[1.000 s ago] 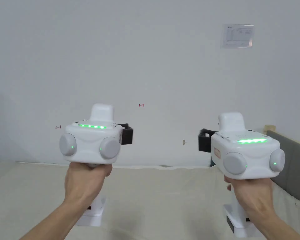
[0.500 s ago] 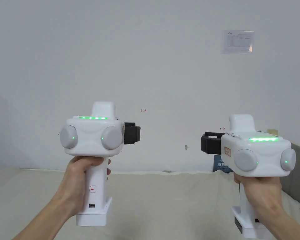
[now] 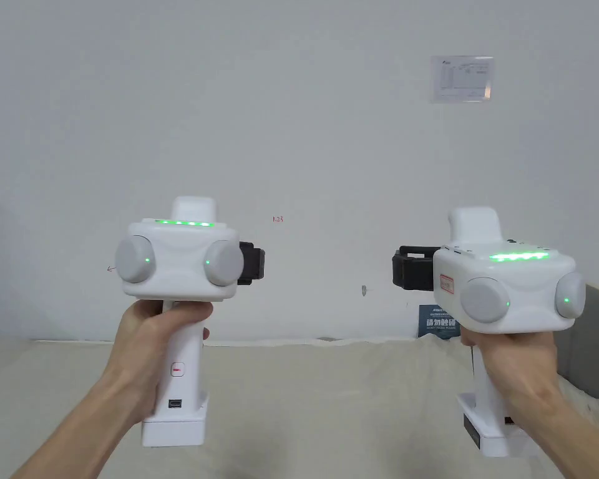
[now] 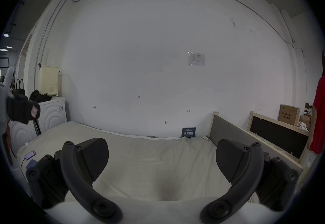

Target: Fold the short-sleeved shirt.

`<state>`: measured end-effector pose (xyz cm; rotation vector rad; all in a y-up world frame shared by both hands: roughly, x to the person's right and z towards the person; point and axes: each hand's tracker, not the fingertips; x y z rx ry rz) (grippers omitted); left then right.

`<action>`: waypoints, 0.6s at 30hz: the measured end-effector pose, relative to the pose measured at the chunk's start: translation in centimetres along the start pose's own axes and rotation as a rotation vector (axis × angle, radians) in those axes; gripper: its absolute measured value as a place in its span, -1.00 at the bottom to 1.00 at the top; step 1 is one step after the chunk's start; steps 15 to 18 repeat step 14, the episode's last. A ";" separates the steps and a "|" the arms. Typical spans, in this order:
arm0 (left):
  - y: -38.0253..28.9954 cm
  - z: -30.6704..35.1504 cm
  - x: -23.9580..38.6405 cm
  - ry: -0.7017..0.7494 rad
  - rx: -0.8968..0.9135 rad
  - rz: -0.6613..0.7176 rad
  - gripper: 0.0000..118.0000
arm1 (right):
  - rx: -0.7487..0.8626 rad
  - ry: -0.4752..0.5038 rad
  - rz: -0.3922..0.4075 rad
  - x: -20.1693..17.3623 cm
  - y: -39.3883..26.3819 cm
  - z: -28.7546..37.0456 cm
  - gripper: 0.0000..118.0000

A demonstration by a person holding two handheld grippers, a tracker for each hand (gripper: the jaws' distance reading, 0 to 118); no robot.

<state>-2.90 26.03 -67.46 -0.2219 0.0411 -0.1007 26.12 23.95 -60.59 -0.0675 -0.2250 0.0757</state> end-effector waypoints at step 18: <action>0.5 -0.2 -1.7 -0.074 0.070 0.040 1.00 | 0.003 0.020 0.003 0.2 0.5 0.0 1.00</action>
